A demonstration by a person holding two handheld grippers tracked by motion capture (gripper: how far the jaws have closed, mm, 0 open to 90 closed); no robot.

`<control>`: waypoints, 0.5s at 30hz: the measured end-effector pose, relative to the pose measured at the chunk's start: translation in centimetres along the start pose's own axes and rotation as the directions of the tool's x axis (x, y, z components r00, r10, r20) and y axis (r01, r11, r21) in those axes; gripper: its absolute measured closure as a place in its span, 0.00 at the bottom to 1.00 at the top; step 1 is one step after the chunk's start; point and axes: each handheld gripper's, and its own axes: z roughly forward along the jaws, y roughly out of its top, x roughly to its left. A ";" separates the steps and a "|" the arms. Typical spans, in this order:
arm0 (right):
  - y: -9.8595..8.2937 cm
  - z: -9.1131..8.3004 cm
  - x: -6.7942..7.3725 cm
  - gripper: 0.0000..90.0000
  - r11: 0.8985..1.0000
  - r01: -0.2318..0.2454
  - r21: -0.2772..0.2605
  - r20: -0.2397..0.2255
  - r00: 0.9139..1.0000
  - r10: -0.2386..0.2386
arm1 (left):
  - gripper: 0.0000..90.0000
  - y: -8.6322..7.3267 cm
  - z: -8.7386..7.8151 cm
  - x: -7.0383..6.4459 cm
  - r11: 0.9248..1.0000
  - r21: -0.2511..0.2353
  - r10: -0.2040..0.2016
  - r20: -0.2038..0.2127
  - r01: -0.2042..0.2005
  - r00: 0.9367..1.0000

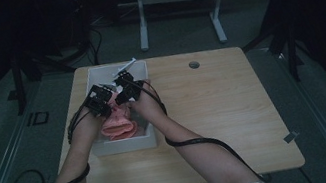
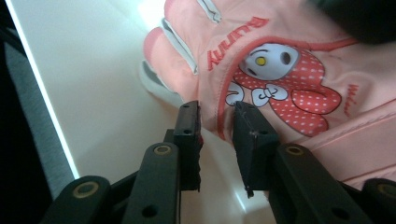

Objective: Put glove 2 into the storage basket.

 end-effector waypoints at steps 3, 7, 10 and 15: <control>-0.1 -0.6 -0.5 0.59 1.000 0.015 -0.014 -0.012 1.000 -0.015 | 0.72 -0.5 -1.0 1.0 0.993 -0.078 -0.079 0.075 0.085 0.994; -0.4 -1.7 -1.3 0.55 0.998 0.024 -0.052 -0.049 0.998 -0.027 | 0.65 -1.1 -2.6 2.2 0.972 -0.162 -0.149 0.131 0.169 0.980; -0.7 -3.3 -1.7 0.52 0.994 0.044 -0.096 -0.079 0.996 -0.052 | 0.59 -1.4 -3.7 2.5 0.957 -0.206 -0.173 0.161 0.204 0.972; -1.4 -6.2 -2.1 0.47 0.983 0.089 -0.160 -0.127 0.986 -0.110 | 0.54 -2.0 -5.2 2.4 0.930 -0.275 -0.186 0.215 0.242 0.959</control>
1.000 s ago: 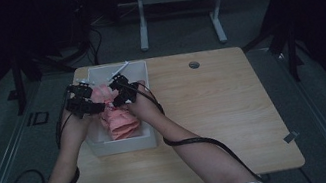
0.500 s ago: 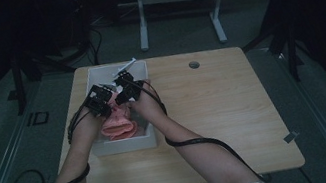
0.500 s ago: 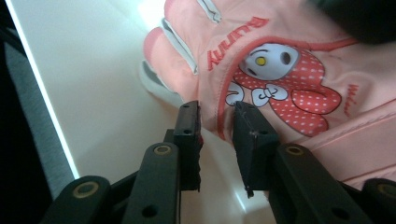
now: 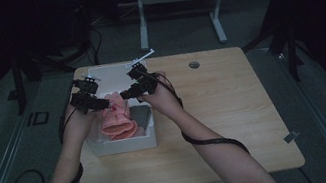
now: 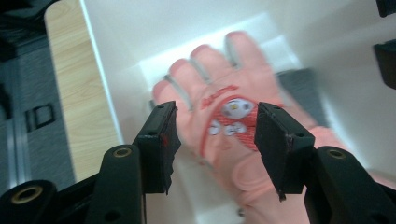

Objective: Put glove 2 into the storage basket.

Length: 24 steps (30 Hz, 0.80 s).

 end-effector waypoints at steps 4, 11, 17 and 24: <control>-0.4 -2.1 -0.1 0.44 0.999 0.020 -0.047 -0.012 1.000 -0.021 | 0.52 -0.2 -0.6 -1.1 0.999 -0.043 0.006 0.035 -0.004 0.999; -1.7 -5.1 -0.8 0.32 0.993 0.065 -0.097 0.003 0.998 -0.065 | 0.48 -0.4 -1.2 -3.6 0.994 -0.105 0.028 0.131 -0.014 0.991; -3.7 -6.7 -2.9 0.20 0.991 0.078 -0.109 -0.002 0.997 -0.078 | 0.48 -0.3 -1.5 -5.7 0.991 -0.129 0.068 0.170 -0.046 0.983; -5.6 -7.7 -4.4 0.20 0.990 0.081 -0.111 0.004 0.997 -0.081 | 0.48 0.0 -1.9 -8.2 0.984 -0.157 0.119 0.211 -0.087 0.970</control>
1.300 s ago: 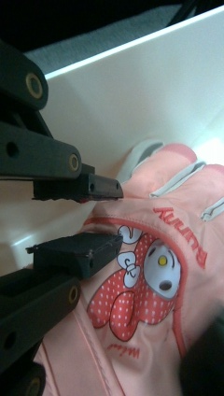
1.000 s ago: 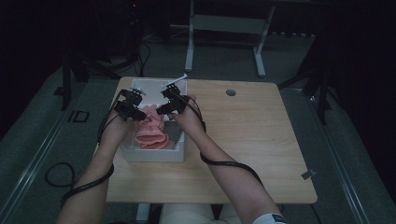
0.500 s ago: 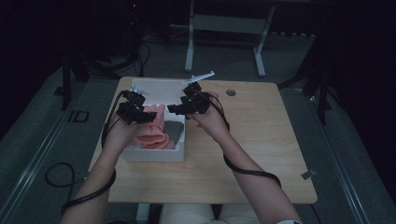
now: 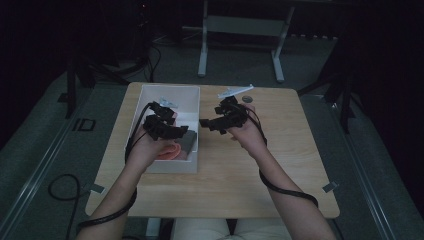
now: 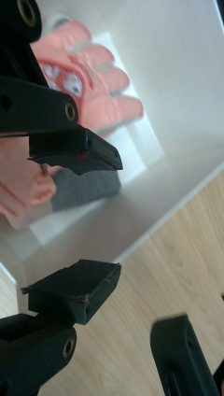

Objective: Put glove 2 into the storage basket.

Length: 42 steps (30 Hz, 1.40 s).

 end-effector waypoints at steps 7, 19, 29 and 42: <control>-1.6 -1.5 -0.7 0.20 1.000 0.012 -0.010 0.015 1.000 -0.011 | 0.48 0.4 0.2 -2.3 0.999 -0.043 0.032 0.083 -0.028 0.996; -5.5 -3.5 -2.2 0.19 1.000 0.028 -0.002 0.048 0.998 -0.028 | 0.36 0.4 1.9 -7.4 0.988 -0.075 0.147 0.213 -0.134 0.966; -8.0 -4.8 -3.2 0.19 1.000 0.029 -0.012 0.047 0.998 -0.029 | 0.15 0.0 3.4 -9.1 0.984 -0.089 0.174 0.268 -0.156 0.947; -10.9 -5.2 -3.8 0.18 0.999 0.041 -0.004 0.043 0.998 -0.041 | 0.02 -1.6 5.6 -11.7 0.963 -0.143 0.263 0.282 -0.230 0.923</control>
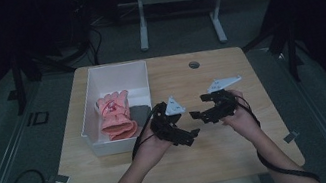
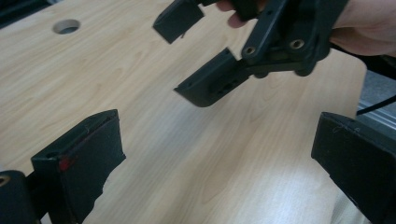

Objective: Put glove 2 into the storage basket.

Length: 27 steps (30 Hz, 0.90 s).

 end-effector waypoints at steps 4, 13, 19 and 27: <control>-0.9 0.1 -0.3 0.18 1.000 -0.001 0.007 -0.002 1.000 0.001 | 0.02 -0.5 0.7 -0.4 1.000 -0.007 0.003 0.035 -0.002 0.999; -3.3 0.6 -0.7 0.18 1.000 0.011 0.028 -0.011 1.000 -0.011 | 0.02 -2.2 2.4 -1.5 0.999 0.016 0.028 0.064 -0.029 0.998; -4.8 0.9 -0.9 0.18 0.999 -0.001 0.041 -0.005 1.000 0.001 | 0.02 -3.1 3.1 -2.0 0.999 0.013 0.038 0.102 -0.040 0.994; -6.7 1.3 -1.2 0.18 0.998 -0.017 0.053 0.012 1.000 0.016 | 0.02 -4.5 4.2 -2.7 0.997 0.039 0.063 0.111 -0.068 0.992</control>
